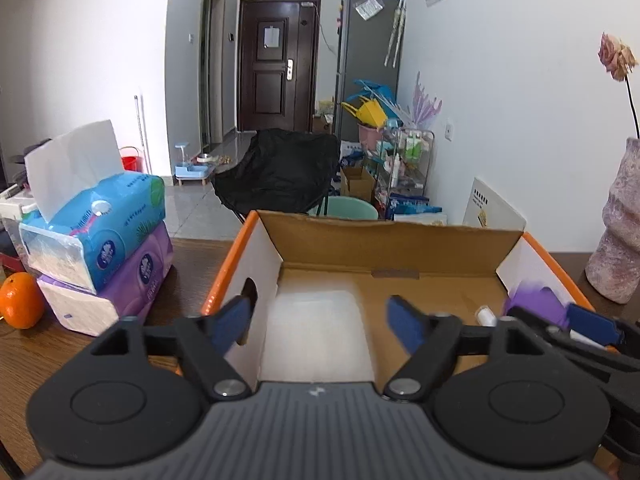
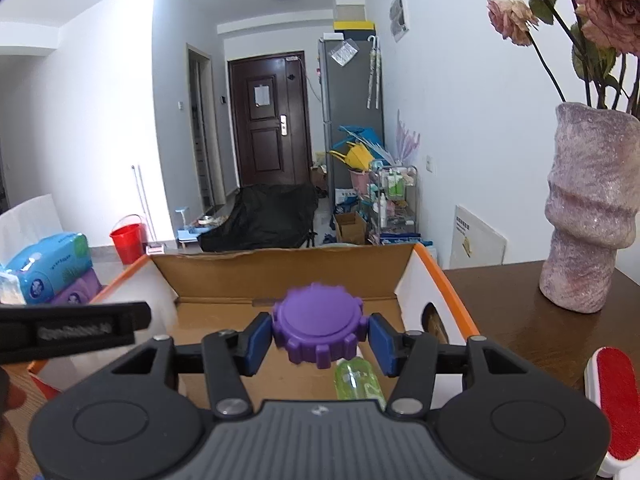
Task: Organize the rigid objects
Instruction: 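Open both grippers to drop the container and purple lid into the box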
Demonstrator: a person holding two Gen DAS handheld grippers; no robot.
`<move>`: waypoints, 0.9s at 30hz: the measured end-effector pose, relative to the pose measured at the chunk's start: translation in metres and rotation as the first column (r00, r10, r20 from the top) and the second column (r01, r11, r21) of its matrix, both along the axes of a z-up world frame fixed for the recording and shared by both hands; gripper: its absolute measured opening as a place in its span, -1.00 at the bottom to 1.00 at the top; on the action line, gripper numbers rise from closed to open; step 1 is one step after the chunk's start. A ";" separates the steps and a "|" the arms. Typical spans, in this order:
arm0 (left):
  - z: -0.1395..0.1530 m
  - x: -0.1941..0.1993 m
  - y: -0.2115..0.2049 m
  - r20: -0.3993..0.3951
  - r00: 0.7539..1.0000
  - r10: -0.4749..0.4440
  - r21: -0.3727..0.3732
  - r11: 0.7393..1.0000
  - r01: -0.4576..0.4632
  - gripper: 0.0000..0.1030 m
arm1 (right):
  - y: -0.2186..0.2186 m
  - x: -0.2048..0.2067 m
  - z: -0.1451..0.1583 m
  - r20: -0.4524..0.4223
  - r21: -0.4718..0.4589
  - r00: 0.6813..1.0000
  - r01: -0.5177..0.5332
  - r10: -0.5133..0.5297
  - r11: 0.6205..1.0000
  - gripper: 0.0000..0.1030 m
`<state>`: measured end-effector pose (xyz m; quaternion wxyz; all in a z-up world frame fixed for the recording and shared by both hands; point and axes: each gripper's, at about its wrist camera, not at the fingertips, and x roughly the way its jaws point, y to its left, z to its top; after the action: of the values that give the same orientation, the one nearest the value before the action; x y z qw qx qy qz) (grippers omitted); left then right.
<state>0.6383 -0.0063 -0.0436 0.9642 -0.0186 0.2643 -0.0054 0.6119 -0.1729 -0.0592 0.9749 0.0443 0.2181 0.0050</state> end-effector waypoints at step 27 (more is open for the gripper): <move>0.022 -0.040 0.032 0.065 0.993 0.094 -0.023 0.995 -0.093 1.00 | -0.002 -0.024 0.012 0.016 -0.015 1.000 0.022 -0.022 1.000 1.00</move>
<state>0.5988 0.0253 -0.0213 0.9714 -0.0402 0.2310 0.0364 0.5877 -0.1750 -0.0467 0.9769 0.0390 0.2100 -0.0070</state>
